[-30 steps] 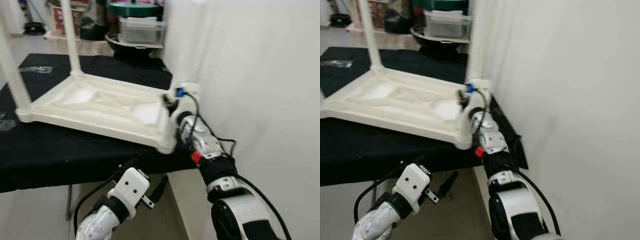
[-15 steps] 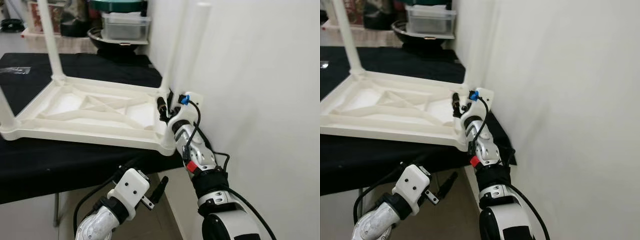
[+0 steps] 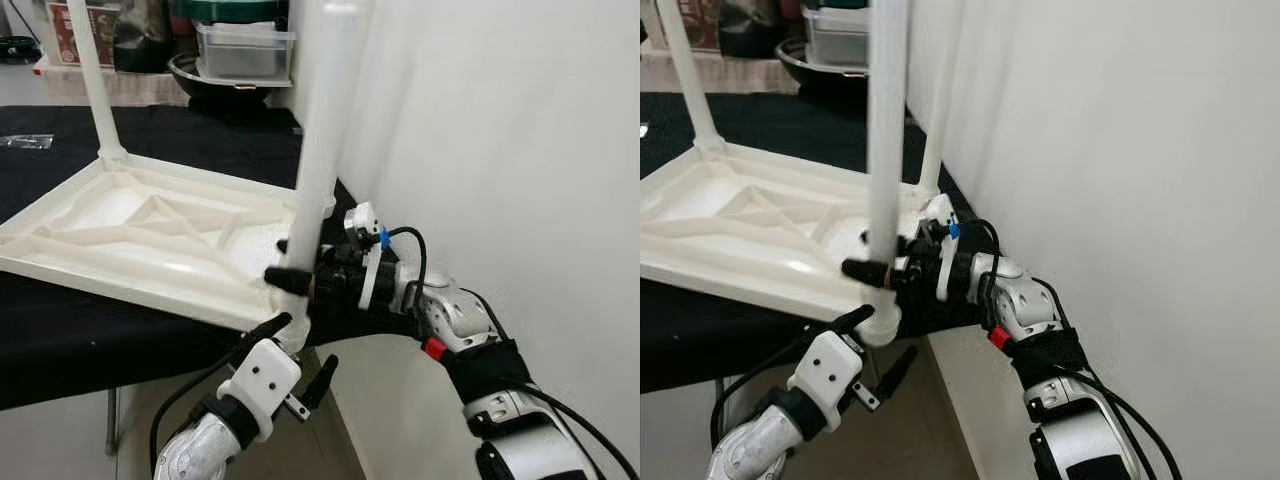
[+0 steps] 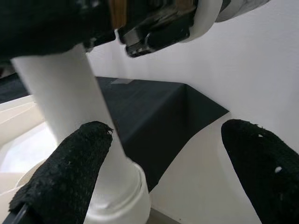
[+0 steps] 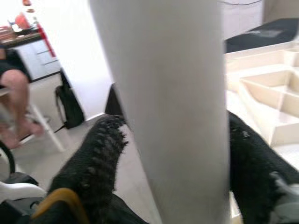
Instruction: Building children table
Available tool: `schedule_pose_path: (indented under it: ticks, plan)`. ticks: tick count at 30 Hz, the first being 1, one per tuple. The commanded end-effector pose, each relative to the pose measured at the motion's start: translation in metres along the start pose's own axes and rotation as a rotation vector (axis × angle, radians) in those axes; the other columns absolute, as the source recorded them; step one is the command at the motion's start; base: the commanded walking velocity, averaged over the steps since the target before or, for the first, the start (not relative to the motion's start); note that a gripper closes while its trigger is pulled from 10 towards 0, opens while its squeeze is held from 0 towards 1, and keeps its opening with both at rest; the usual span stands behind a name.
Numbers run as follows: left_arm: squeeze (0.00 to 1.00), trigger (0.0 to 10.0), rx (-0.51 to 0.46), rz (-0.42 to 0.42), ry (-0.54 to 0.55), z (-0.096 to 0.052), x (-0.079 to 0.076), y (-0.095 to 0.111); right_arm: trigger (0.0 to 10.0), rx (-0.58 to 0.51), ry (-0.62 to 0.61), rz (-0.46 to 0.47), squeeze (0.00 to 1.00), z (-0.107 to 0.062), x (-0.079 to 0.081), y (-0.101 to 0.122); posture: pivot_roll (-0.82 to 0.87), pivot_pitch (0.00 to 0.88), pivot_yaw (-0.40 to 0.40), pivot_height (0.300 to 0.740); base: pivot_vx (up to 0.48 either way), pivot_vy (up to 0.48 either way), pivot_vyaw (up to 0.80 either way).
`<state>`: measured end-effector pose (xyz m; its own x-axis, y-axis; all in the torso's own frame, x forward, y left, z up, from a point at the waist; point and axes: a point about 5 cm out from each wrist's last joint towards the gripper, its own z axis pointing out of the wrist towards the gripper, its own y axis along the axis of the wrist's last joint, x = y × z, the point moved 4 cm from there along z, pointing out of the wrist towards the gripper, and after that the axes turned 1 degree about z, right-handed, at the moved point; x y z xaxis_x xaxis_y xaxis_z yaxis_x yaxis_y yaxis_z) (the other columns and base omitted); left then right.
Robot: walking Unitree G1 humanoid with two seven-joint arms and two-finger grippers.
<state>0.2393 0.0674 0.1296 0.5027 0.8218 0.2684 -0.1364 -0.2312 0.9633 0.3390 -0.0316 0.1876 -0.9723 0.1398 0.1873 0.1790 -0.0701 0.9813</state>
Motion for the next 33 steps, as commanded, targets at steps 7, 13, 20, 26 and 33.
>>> schedule_pose_path:
  ticks: [7, 13, 20, 26, 33]
  plan:
    - [0.0, 10.0, 0.004, 0.006, -0.004, -0.001, -0.001, -0.001, 0.0, -0.003, -0.22, -0.072, 0.0, 0.033, -0.025, 0.005, 0.12, 0.0, -0.159, 0.74, 0.0, 0.0, 0.0]
    - [0.0, 10.0, 0.004, 0.006, -0.001, -0.001, -0.001, -0.001, 0.0, -0.064, -0.352, -0.06, 0.0, 0.035, -0.034, 0.014, 0.12, 0.0, -0.16, 0.74, 0.0, 0.0, 0.0]
    - [0.0, 10.0, -0.001, 0.01, 0.001, 0.001, 0.001, -0.001, 0.0, -0.155, -1.25, 0.096, 0.0, -0.025, -0.088, 0.007, 0.11, 0.0, -0.148, 0.74, 0.0, 0.0, 0.0]
    - [0.0, 10.0, 0.0, 0.012, -0.002, 0.001, 0.0, -0.001, 0.0, -0.256, -1.54, 0.21, 0.0, -0.048, -0.081, -0.005, 0.12, 0.0, -0.15, 0.74, 0.0, 0.0, 0.0]
    - [0.0, 10.0, -0.001, 0.019, 0.009, 0.002, 0.004, -0.001, 10.0, -0.368, -1.292, 0.192, 1.0, -0.011, -0.074, 0.01, 0.12, 0.0, -0.146, 0.74, 0.0, 0.0, 0.0]
